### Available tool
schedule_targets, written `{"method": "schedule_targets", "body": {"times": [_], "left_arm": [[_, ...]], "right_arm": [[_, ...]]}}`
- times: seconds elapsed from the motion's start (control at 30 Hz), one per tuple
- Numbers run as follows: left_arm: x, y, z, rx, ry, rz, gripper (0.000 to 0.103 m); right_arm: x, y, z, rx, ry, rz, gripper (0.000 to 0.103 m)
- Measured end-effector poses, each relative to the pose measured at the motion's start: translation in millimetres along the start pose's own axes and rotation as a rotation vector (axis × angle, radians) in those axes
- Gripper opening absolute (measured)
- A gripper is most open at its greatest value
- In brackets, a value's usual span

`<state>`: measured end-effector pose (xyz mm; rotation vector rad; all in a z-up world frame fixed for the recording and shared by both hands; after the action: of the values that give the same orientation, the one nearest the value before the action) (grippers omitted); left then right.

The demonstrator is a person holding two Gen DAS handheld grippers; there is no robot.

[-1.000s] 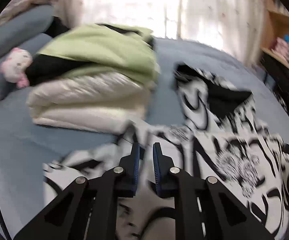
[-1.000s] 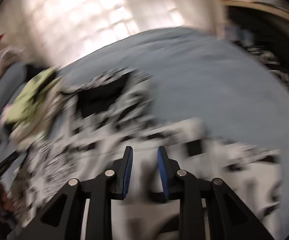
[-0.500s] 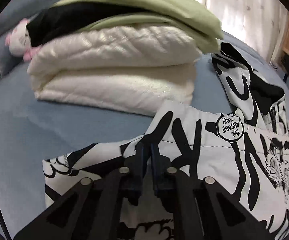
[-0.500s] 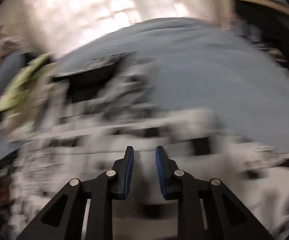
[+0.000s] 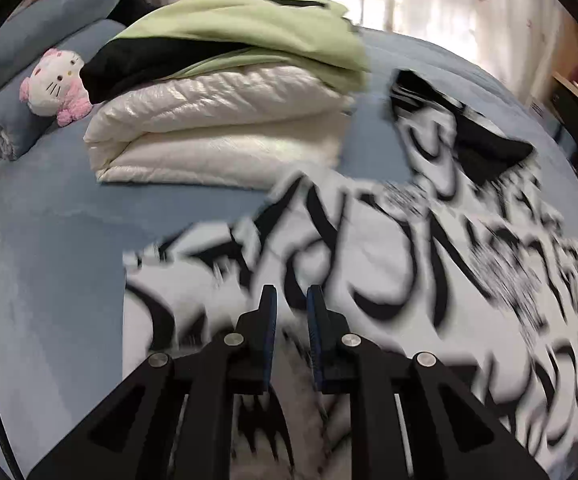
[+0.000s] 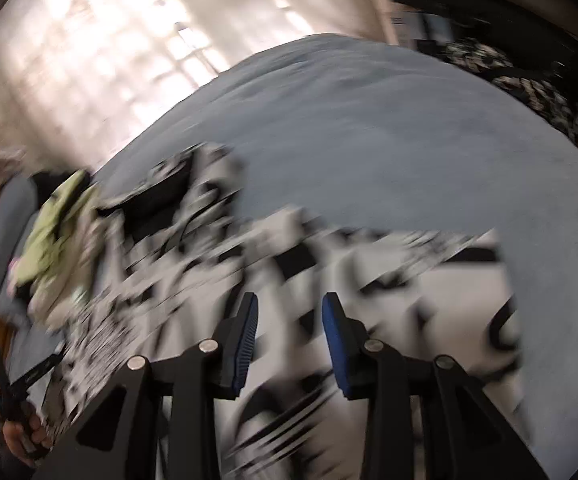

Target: Fold large clothes

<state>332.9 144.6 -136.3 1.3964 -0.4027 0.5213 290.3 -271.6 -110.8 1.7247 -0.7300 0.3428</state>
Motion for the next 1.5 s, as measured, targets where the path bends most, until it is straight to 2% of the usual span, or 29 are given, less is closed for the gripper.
{"method": "schedule_targets", "body": {"times": [0.07,0.2,0.33,0.4,0.47,0.5,0.6,0.67,0.77,0.93,1.03,1.23,1.5], "left_arm": [[-18,14,12,-0.016,-0.022,-0.015,0.015],[-66,31,27,-0.045,-0.018,-0.059,0.020],[-101,31,32,-0.012,-0.009,-0.070,0.020],[-108,36,29,0.034,-0.029,-0.028,0.021],[-111,40,21,0.067,-0.030,-0.015,0.032],[-112,42,15,0.074,-0.019,-0.008,0.034],[-110,44,-6,0.130,0.003,0.003,0.035],[-111,47,-17,0.117,0.013,0.013,0.034],[-114,50,-22,0.120,0.014,0.028,0.034],[-114,48,-18,0.156,-0.009,0.037,0.034],[-114,48,-19,0.143,0.002,0.037,0.034],[-114,47,-21,0.131,0.010,0.038,0.034],[-119,45,-22,0.114,0.019,0.064,0.034]], "right_arm": [[-20,8,-28,0.038,0.055,-0.017,0.045],[-59,17,-77,0.109,0.152,-0.039,0.046],[-92,13,-92,0.089,0.214,-0.057,0.046],[-98,7,-78,0.054,0.200,-0.070,0.046],[-98,8,-53,0.041,0.150,-0.072,0.045],[-97,12,-40,0.028,0.131,-0.064,0.045],[-90,23,2,-0.101,0.094,-0.022,0.045],[-86,33,38,-0.182,0.028,0.007,0.045],[-82,51,68,-0.193,-0.061,0.057,0.045],[-86,58,72,-0.232,-0.062,0.087,0.045],[-87,57,71,-0.254,-0.046,0.088,0.046],[-90,55,76,-0.230,-0.067,0.098,0.046],[-95,50,74,-0.243,-0.048,0.114,0.048]]}}
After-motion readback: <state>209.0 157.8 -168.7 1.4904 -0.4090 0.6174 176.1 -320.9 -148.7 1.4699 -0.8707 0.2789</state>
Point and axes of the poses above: each gripper's, at about its wrist camera, not at the fingertips, and y roughly against the way its jaws point, z to its right, x to its top, the point moved 2 cm from there along -y, roughly the way its jaws point, and after that the axes turned 7 degrees about -x, right-handed, at the moved point
